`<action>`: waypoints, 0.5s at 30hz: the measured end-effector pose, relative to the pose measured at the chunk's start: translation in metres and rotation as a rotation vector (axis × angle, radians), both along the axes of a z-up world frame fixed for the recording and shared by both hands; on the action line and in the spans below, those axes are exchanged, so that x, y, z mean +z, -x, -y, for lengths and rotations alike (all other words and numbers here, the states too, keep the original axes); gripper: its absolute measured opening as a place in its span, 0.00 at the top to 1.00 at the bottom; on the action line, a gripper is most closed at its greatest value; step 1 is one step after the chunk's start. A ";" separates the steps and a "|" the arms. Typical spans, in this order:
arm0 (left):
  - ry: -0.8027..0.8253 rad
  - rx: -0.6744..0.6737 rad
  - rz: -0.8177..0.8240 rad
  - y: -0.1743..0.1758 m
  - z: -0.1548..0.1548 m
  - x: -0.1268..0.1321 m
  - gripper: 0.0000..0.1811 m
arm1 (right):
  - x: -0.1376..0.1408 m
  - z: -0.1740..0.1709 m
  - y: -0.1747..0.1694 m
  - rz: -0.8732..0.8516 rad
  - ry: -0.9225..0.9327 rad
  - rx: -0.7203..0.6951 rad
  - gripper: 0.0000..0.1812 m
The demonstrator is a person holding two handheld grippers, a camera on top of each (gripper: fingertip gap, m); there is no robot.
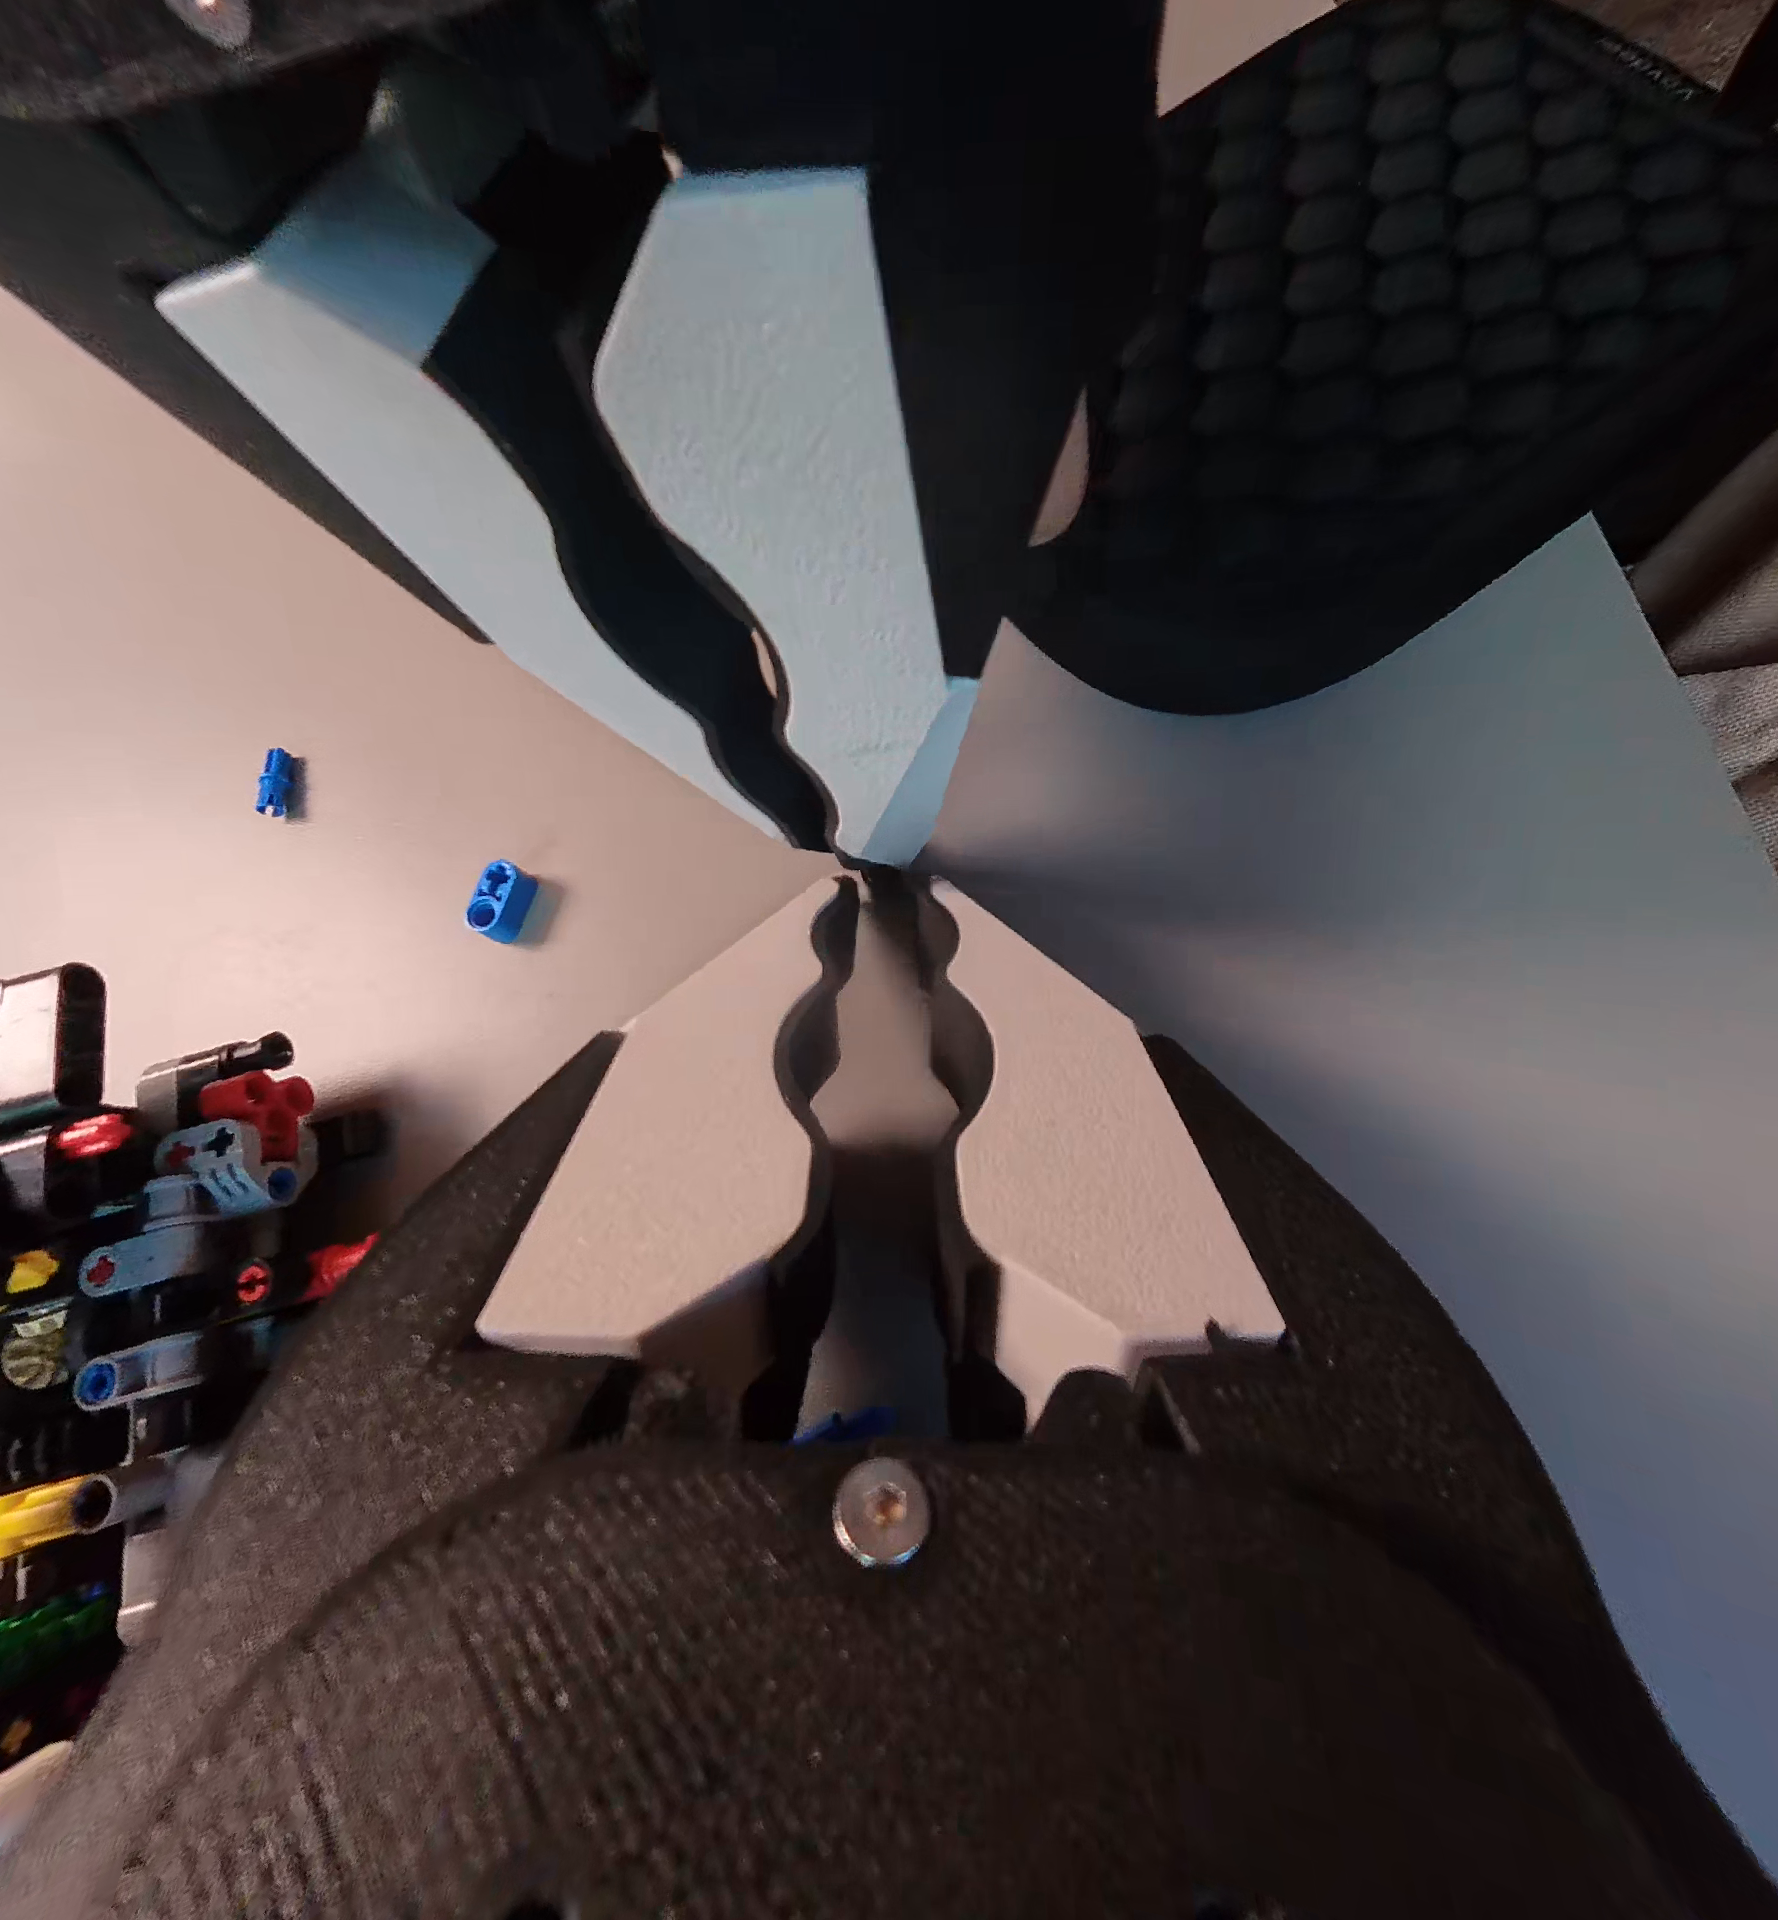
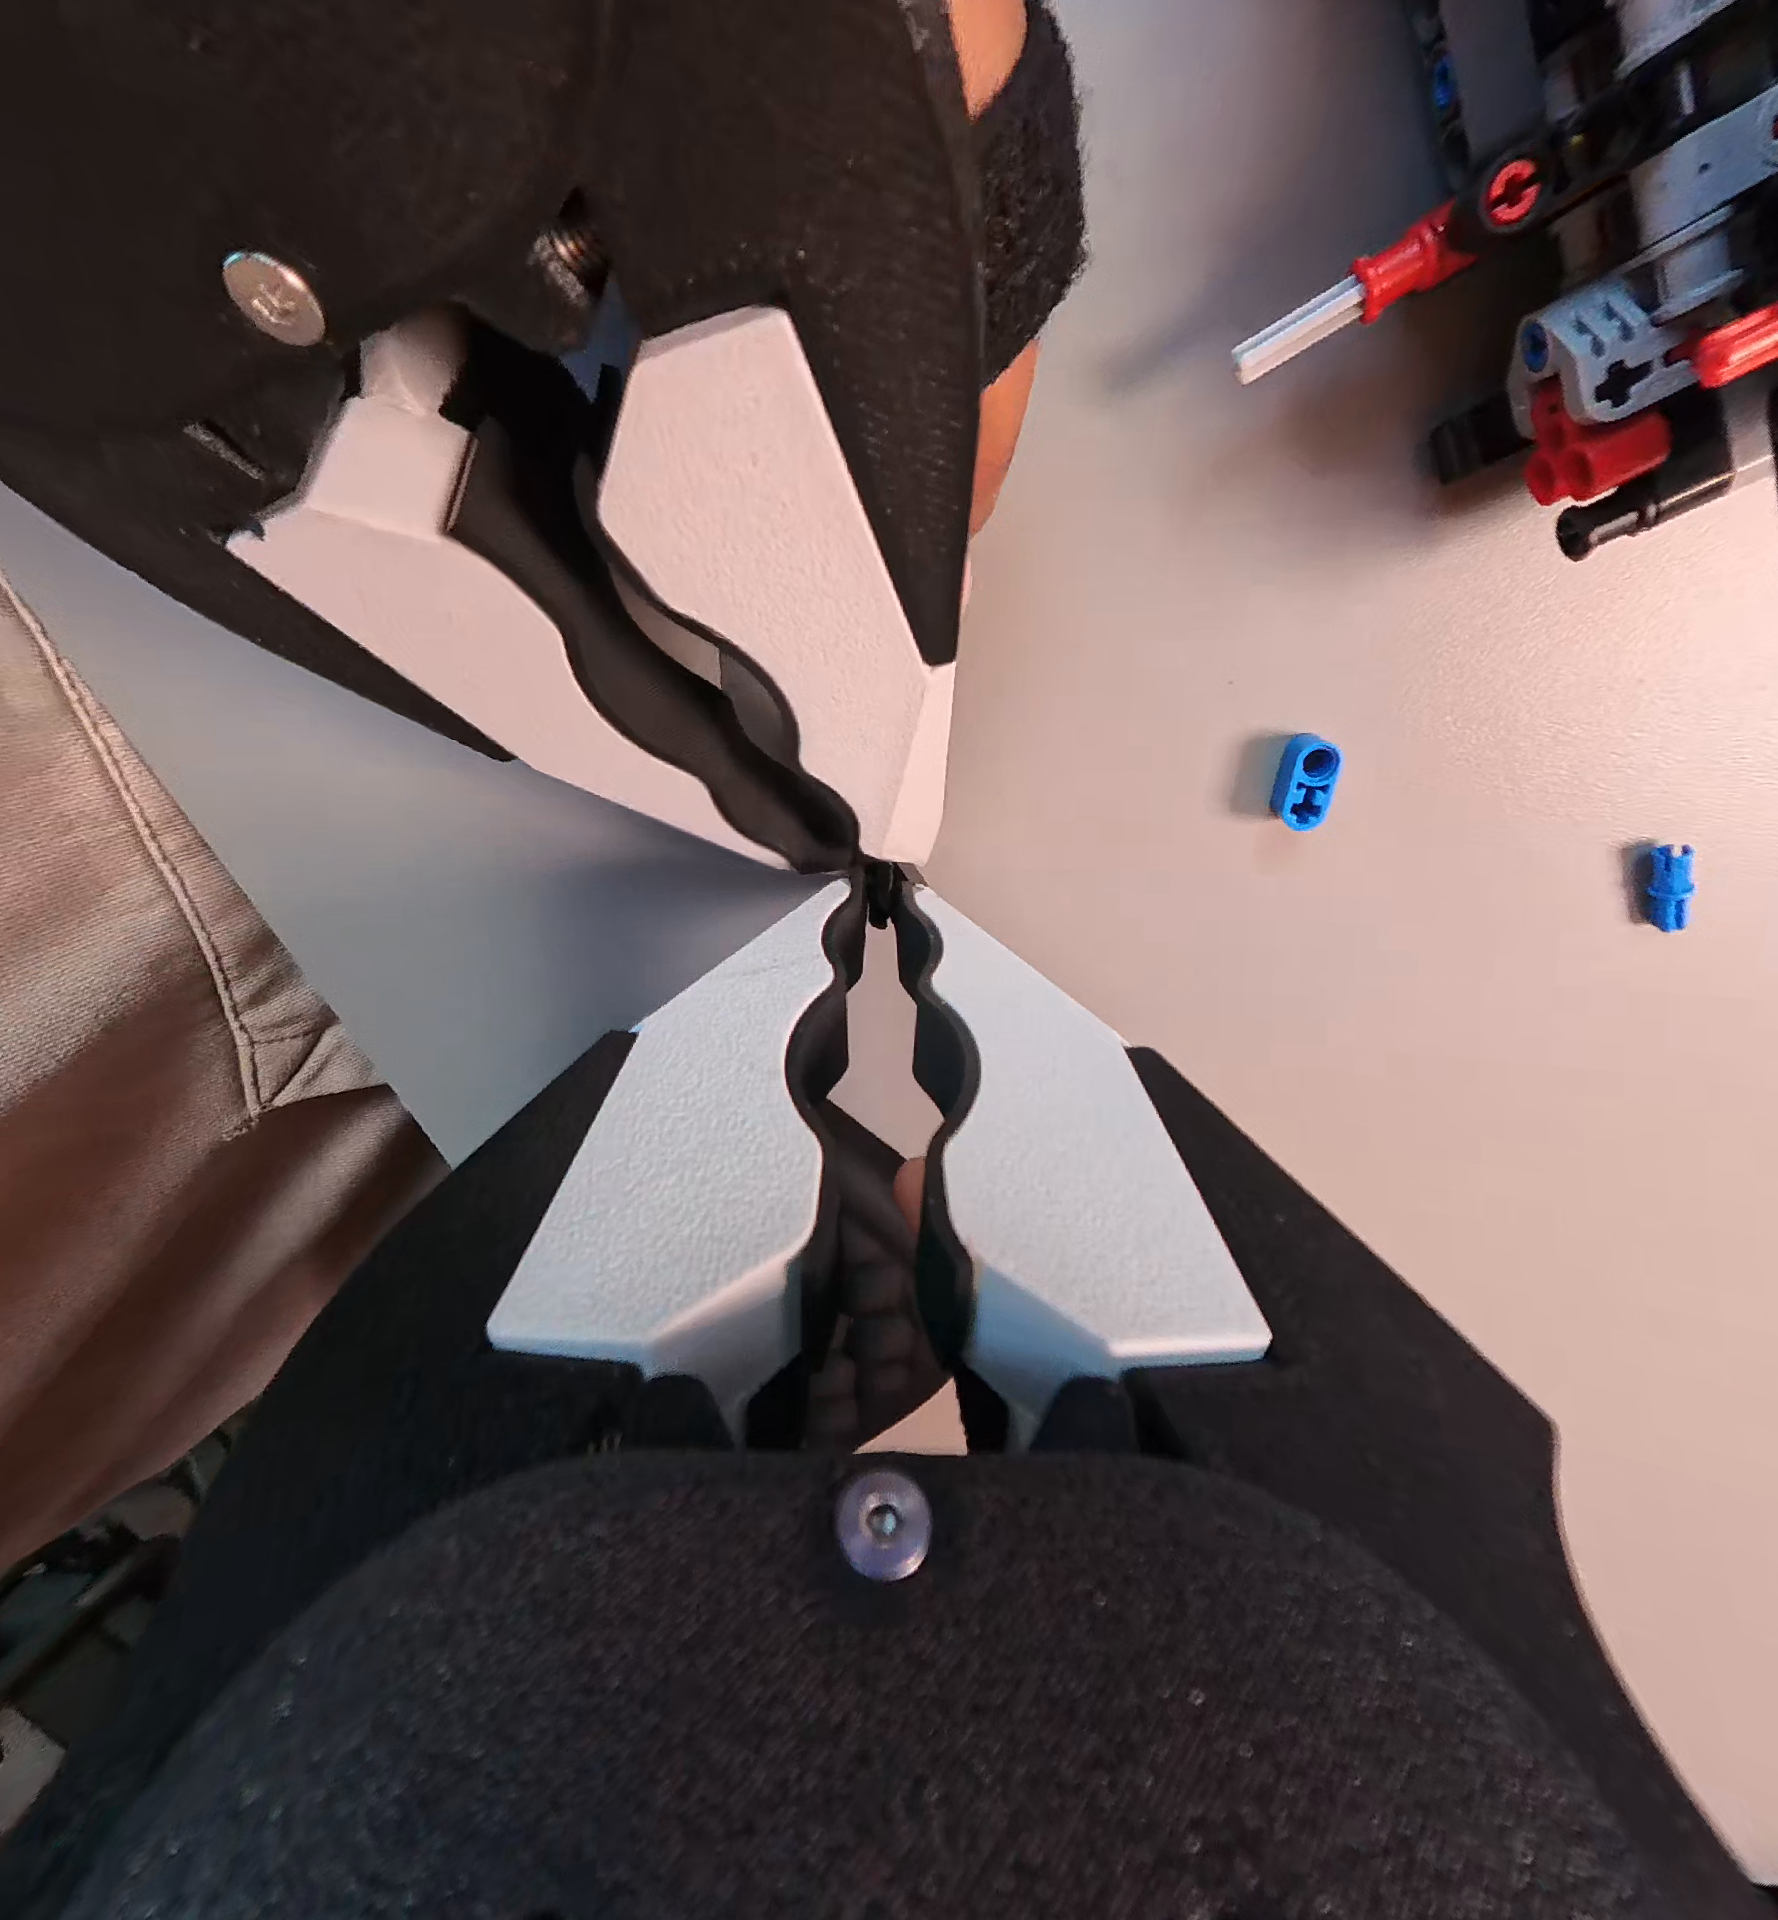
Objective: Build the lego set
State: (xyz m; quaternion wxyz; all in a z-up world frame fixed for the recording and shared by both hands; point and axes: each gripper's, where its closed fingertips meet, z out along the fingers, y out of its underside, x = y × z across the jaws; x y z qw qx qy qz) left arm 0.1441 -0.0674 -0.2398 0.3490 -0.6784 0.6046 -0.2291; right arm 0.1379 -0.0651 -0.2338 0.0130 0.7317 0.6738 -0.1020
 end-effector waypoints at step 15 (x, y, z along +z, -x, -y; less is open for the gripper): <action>-0.025 0.043 -0.009 -0.005 0.000 0.000 0.97 | 0.000 0.003 -0.004 -0.008 0.094 -0.037 0.99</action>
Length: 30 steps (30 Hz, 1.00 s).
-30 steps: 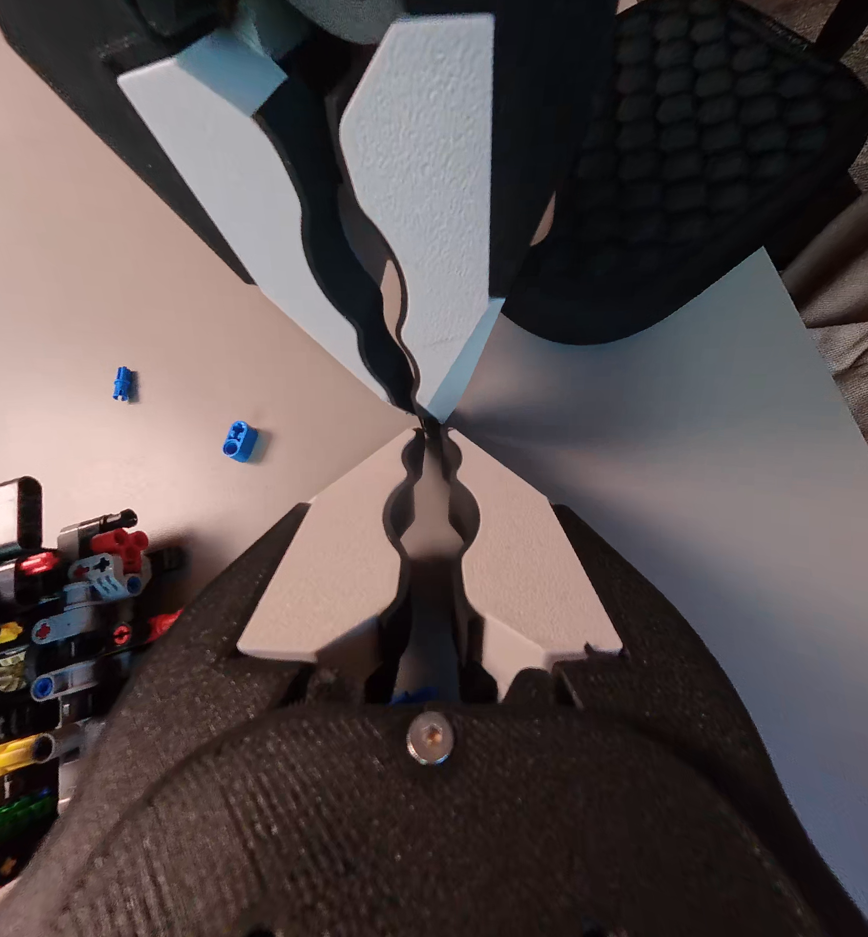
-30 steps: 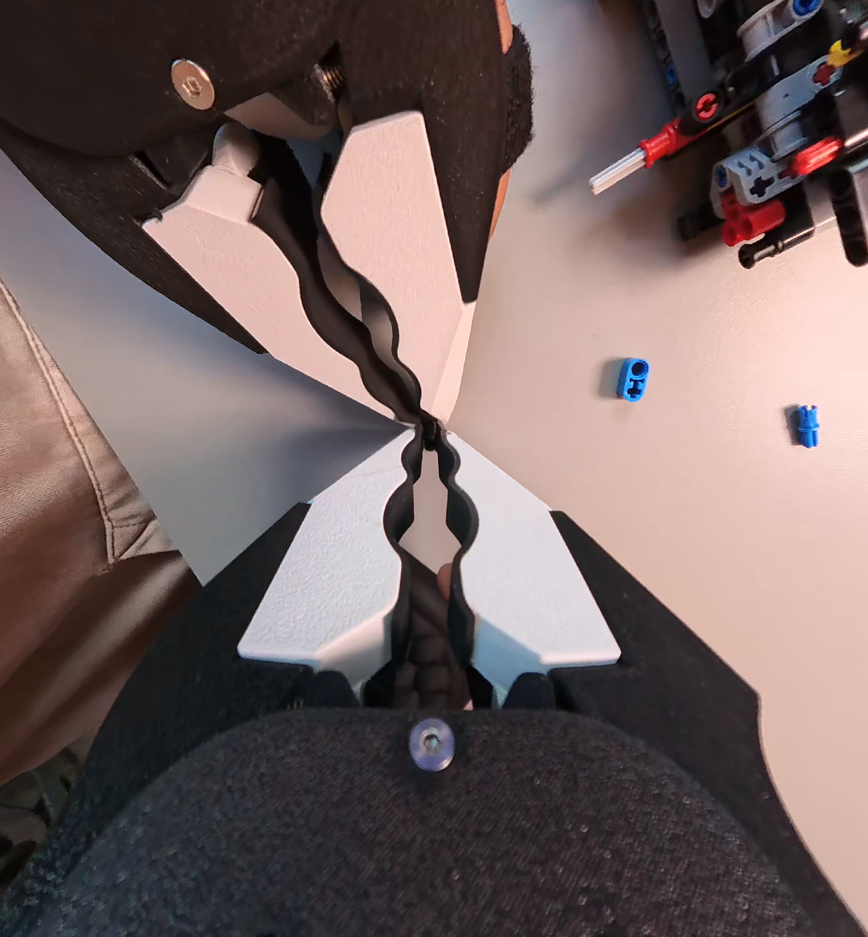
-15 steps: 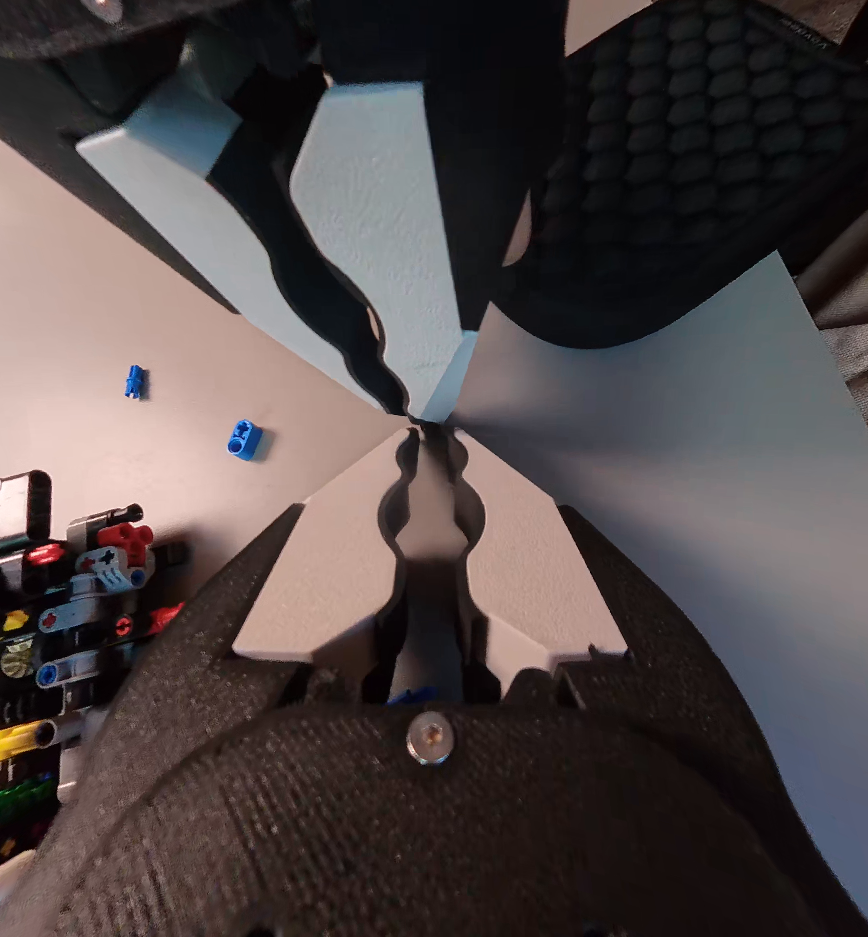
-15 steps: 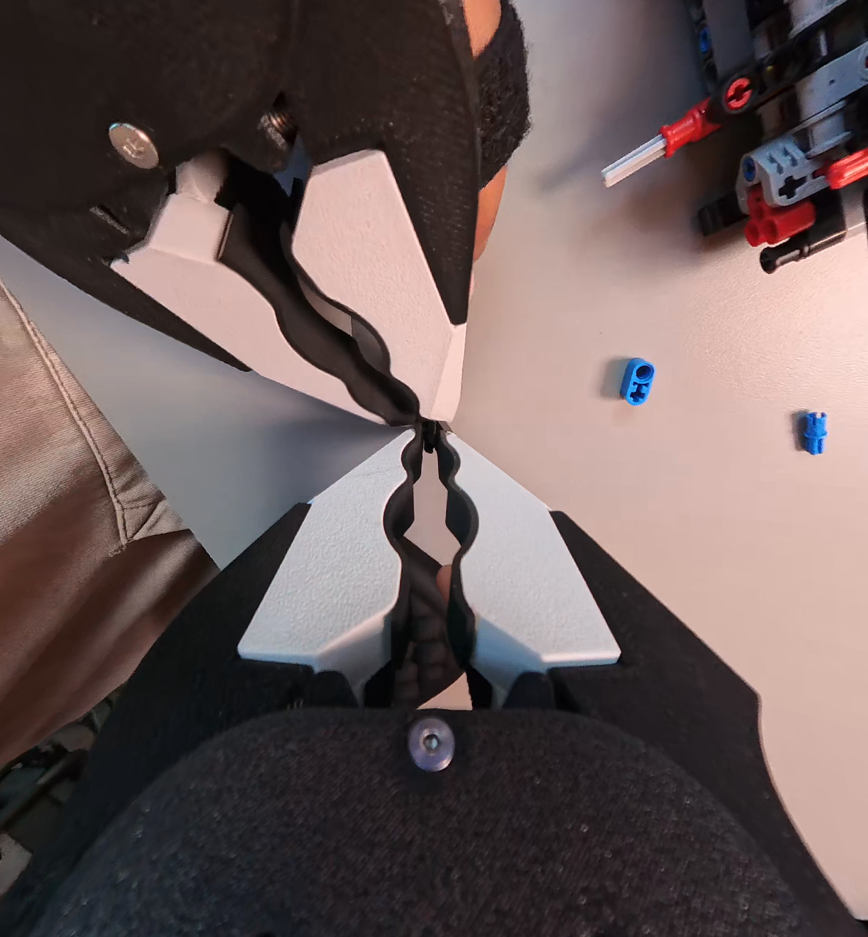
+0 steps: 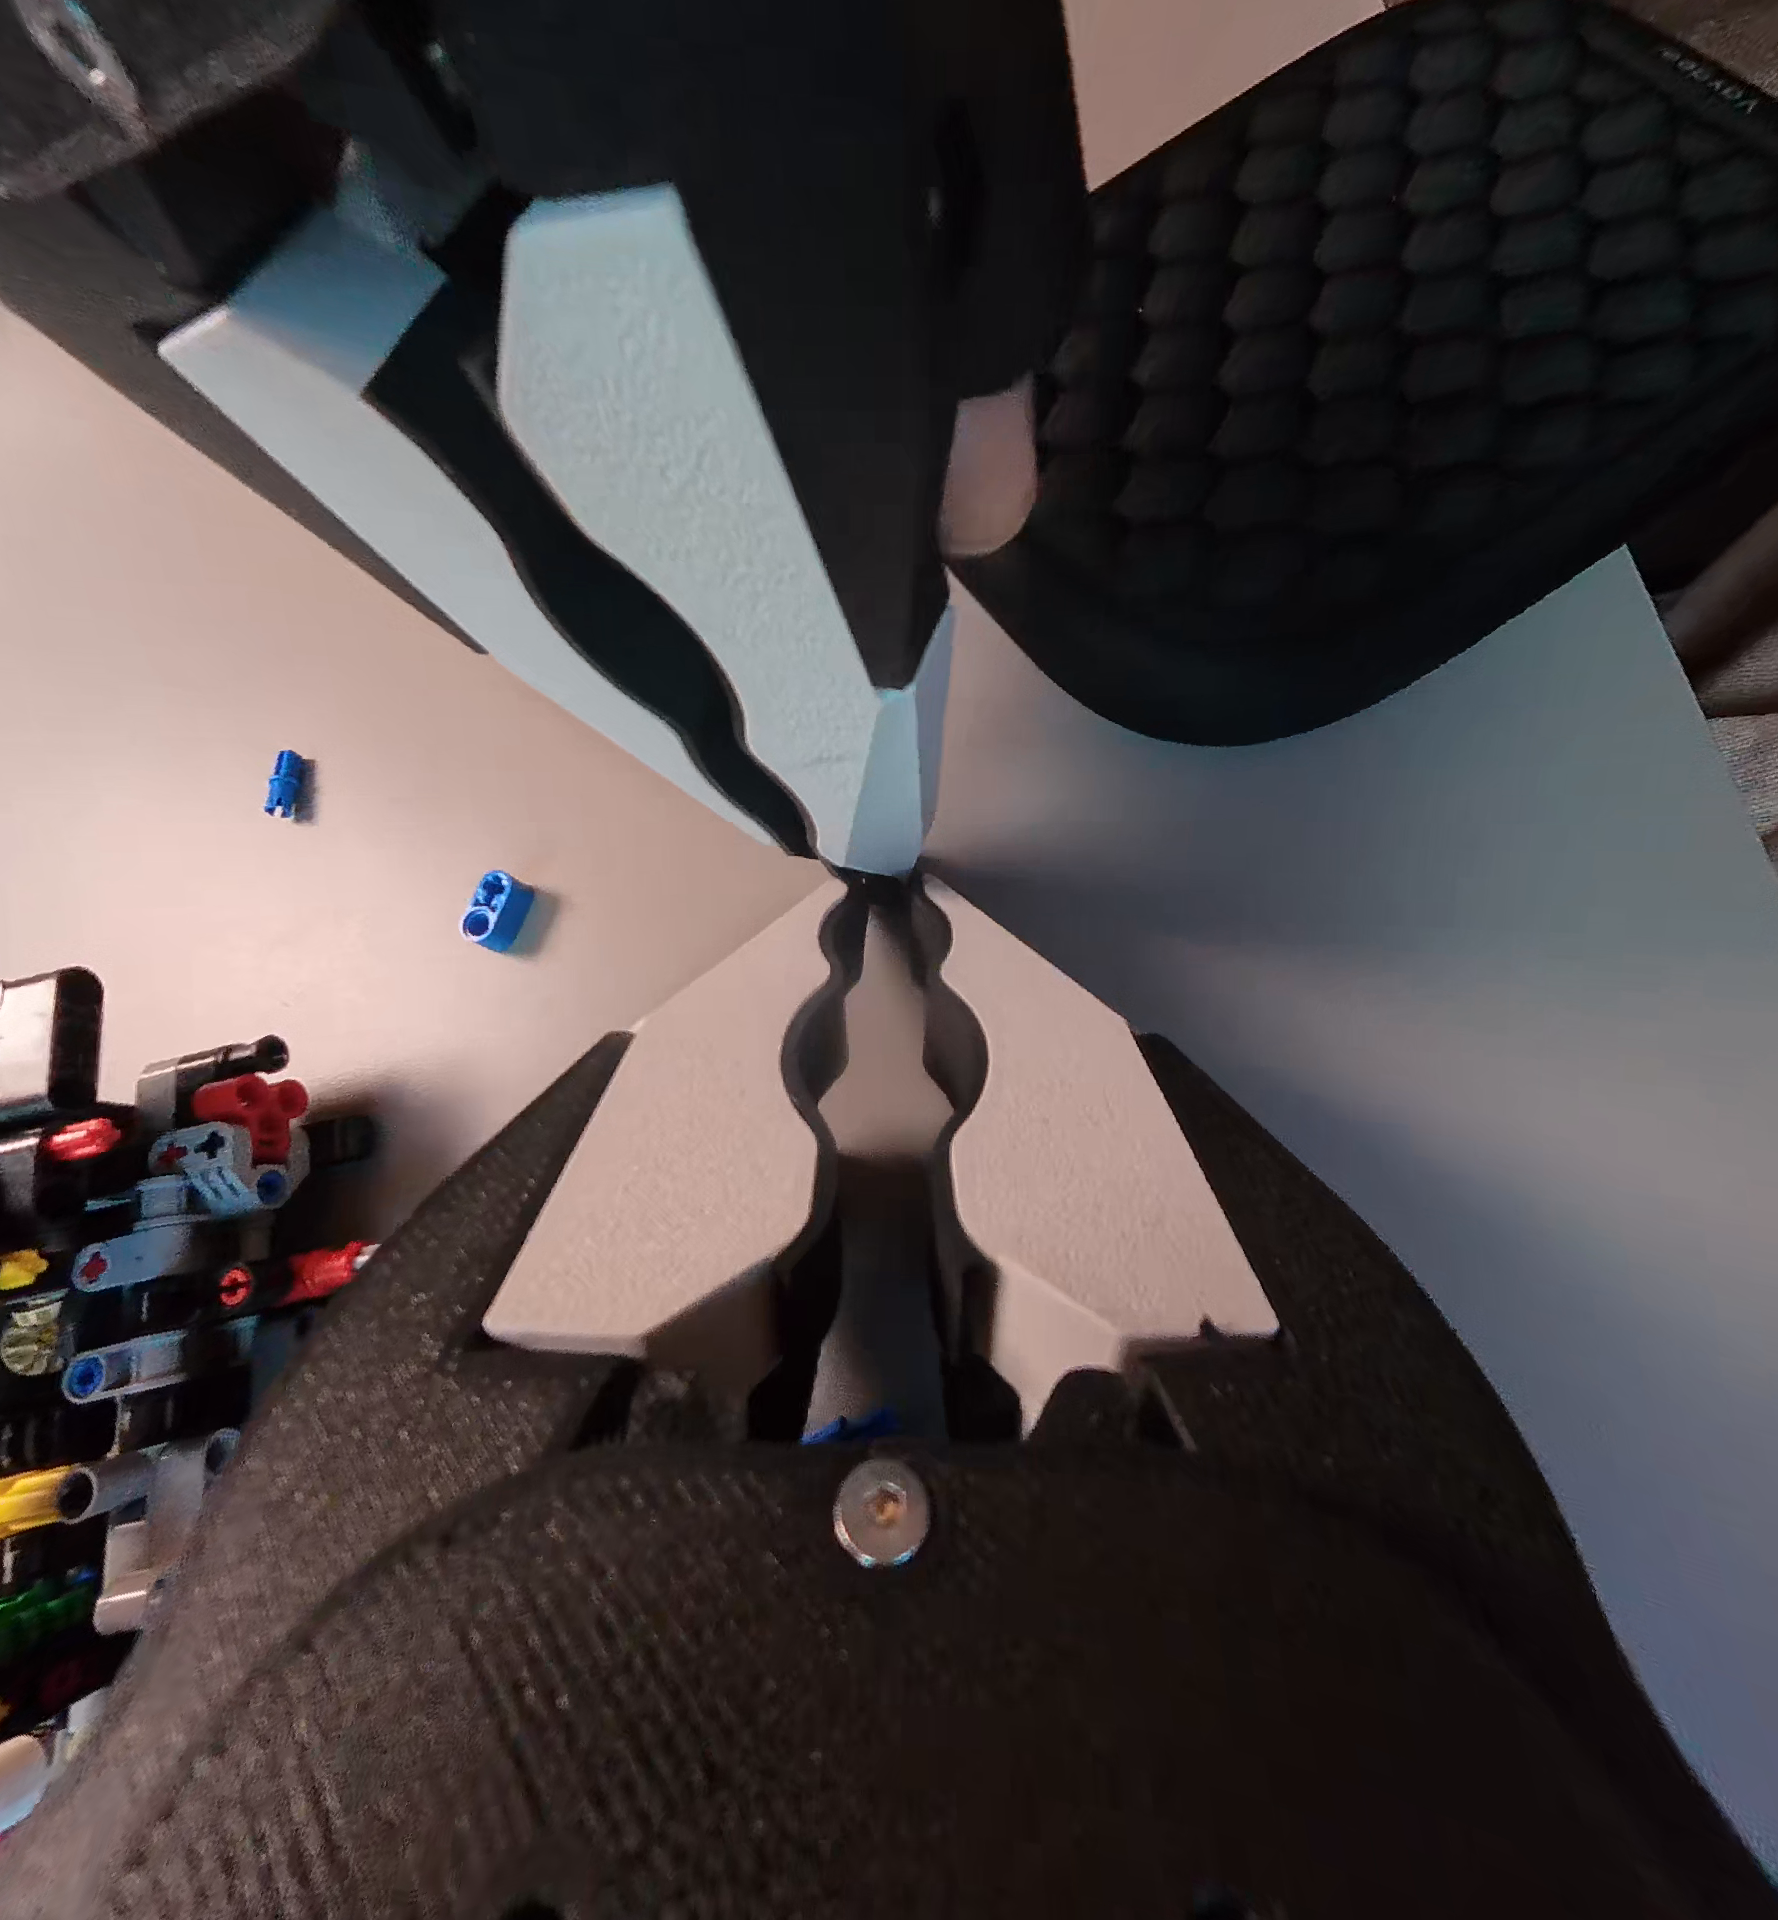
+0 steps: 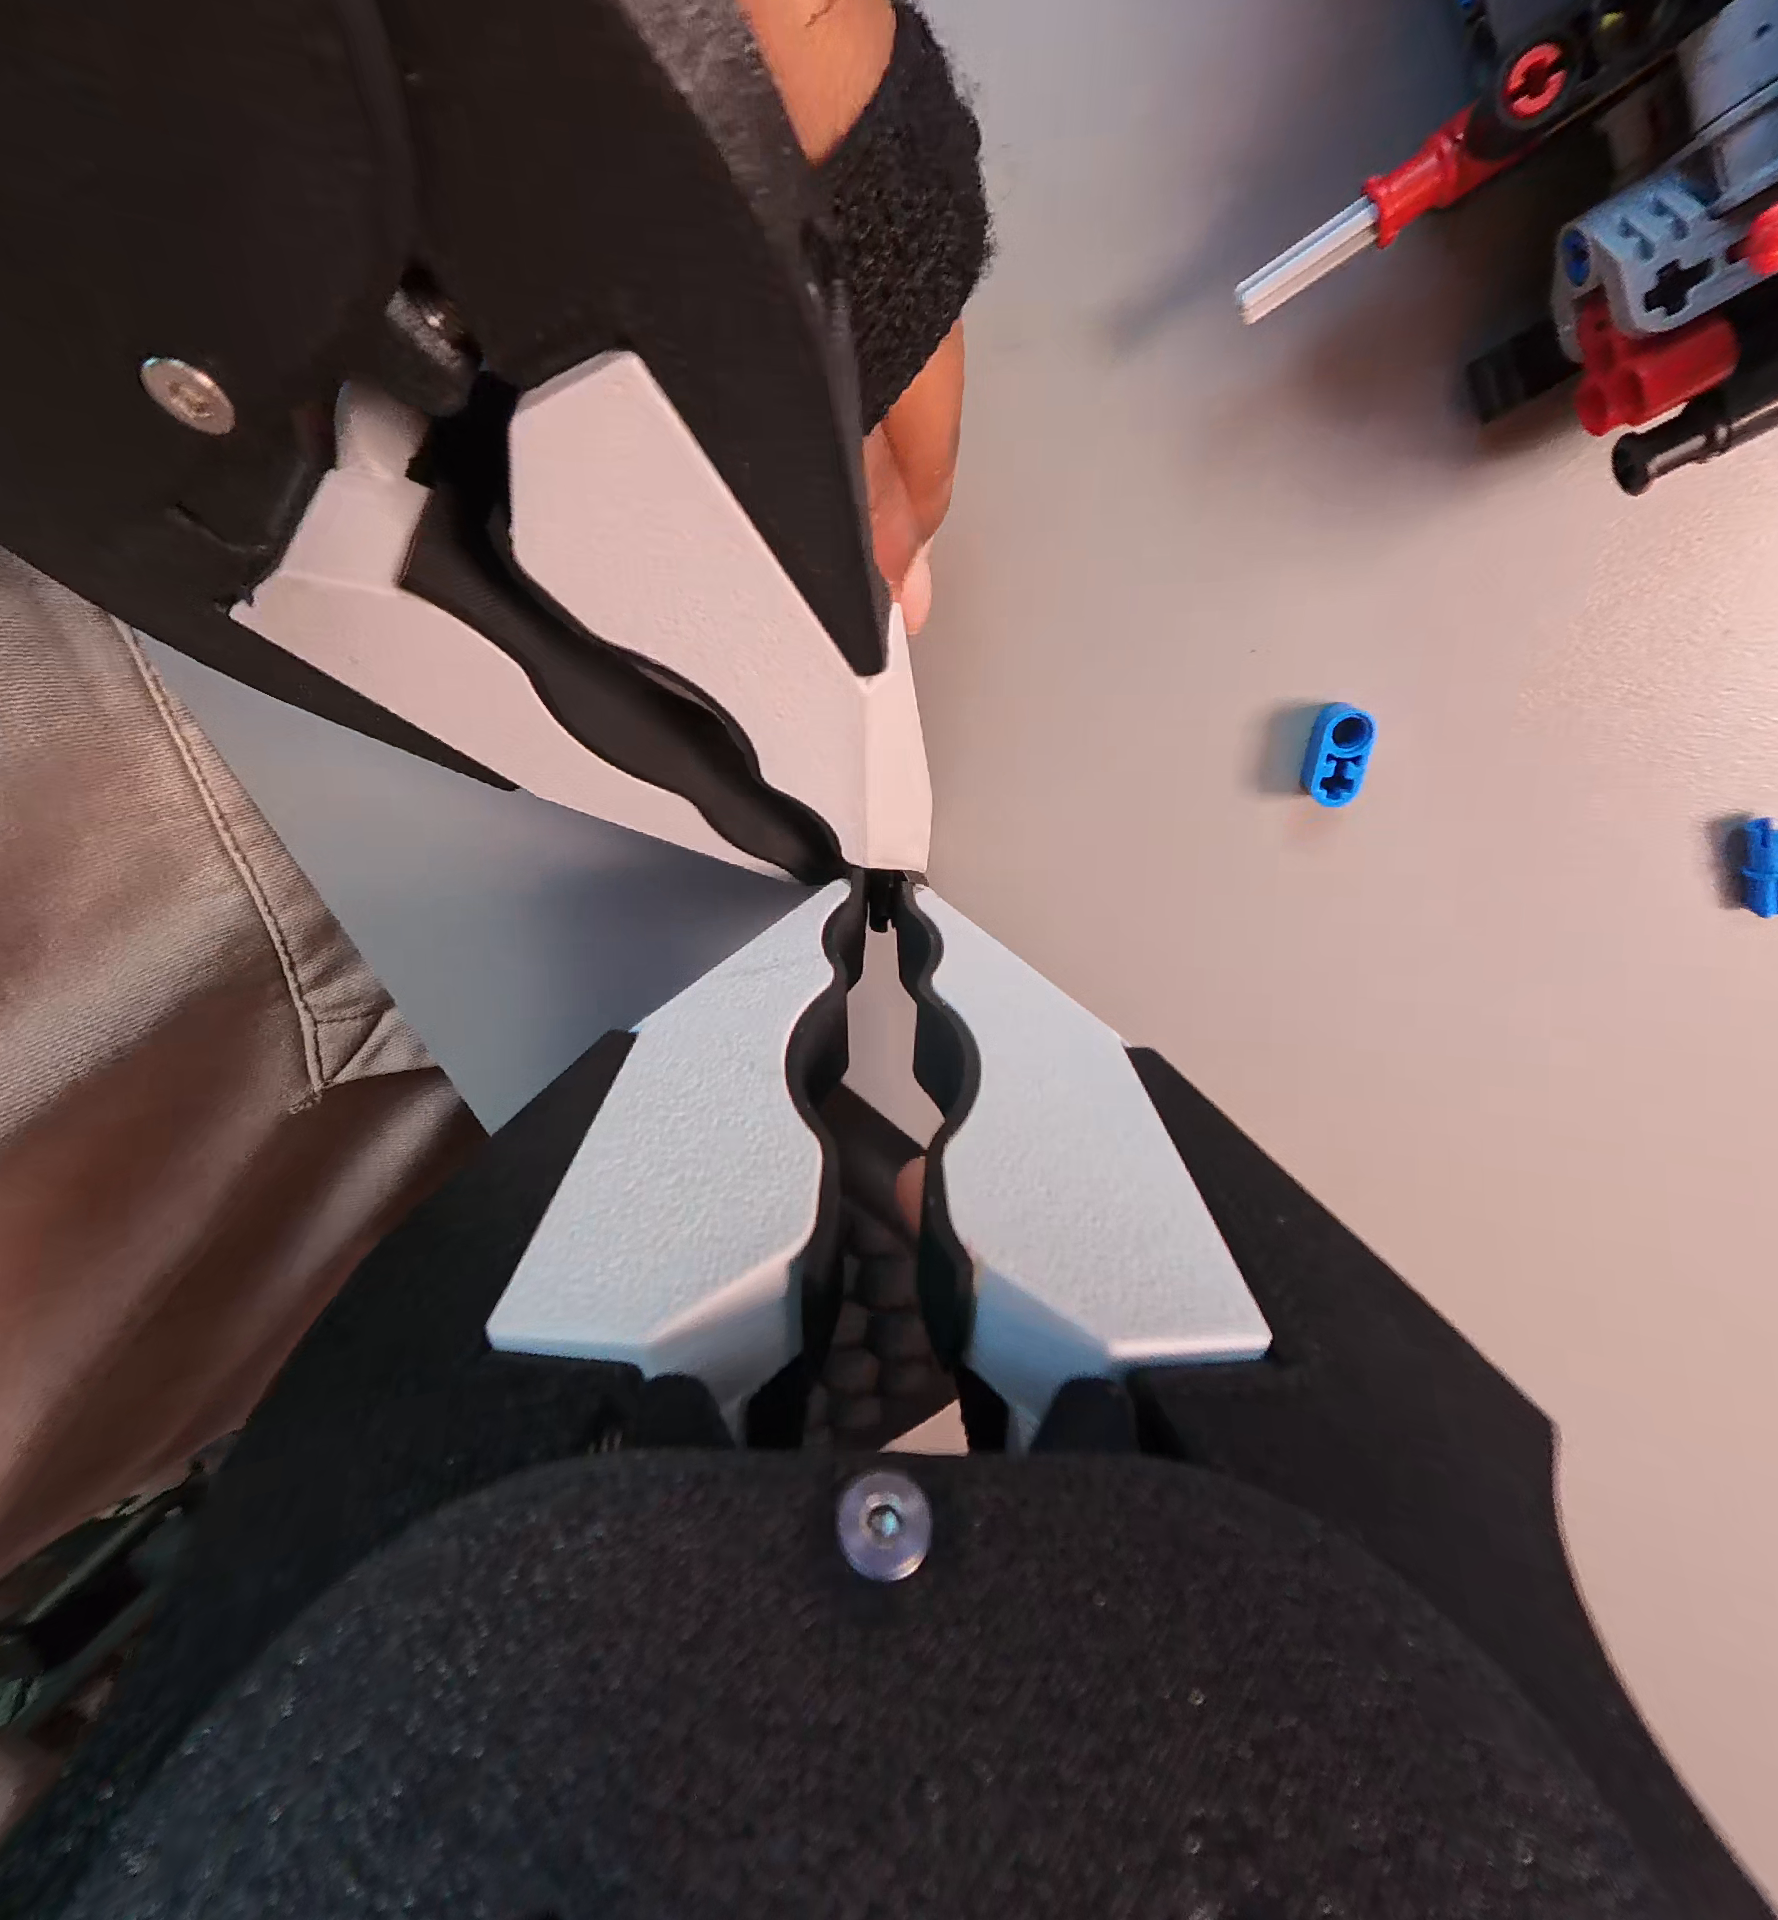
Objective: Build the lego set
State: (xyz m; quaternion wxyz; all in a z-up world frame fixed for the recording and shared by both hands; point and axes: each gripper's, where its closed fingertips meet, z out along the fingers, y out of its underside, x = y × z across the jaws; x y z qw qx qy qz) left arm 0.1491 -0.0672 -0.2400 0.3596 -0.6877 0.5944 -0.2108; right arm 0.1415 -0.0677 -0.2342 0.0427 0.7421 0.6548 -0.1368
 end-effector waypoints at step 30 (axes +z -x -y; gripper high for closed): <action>-0.112 0.018 0.184 0.011 0.000 0.044 0.91 | 0.037 0.003 0.015 -0.295 0.173 -0.263 0.99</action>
